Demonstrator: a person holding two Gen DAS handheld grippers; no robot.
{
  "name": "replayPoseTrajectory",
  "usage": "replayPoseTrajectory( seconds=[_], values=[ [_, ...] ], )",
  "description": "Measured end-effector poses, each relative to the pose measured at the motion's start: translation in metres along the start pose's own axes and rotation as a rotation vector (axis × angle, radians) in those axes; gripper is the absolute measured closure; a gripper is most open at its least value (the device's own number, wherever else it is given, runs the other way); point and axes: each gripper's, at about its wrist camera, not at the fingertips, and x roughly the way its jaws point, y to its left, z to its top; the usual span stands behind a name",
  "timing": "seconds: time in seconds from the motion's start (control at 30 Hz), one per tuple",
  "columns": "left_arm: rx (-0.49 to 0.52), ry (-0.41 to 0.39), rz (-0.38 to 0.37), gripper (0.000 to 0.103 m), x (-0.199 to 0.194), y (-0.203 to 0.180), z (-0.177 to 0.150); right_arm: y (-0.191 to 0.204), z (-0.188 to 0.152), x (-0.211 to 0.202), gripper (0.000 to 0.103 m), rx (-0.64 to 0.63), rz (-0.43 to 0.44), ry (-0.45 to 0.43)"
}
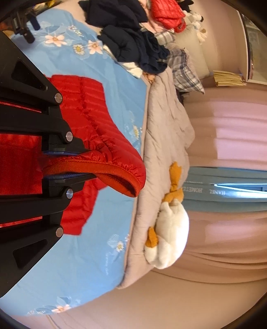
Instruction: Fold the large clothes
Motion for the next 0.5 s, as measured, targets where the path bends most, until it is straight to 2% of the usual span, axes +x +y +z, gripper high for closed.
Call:
replayPoseTrajectory(
  seconds=[0.23, 0.5],
  values=[
    [0.016, 0.011, -0.004, 0.004, 0.006, -0.007, 0.0, -0.014, 0.007, 0.013, 0.089, 0.028, -0.041, -0.004],
    [0.046, 0.03, -0.005, 0.004, 0.015, -0.02, -0.001, -0.047, -0.006, 0.037, 0.089, 0.115, -0.094, 0.029]
  ],
)
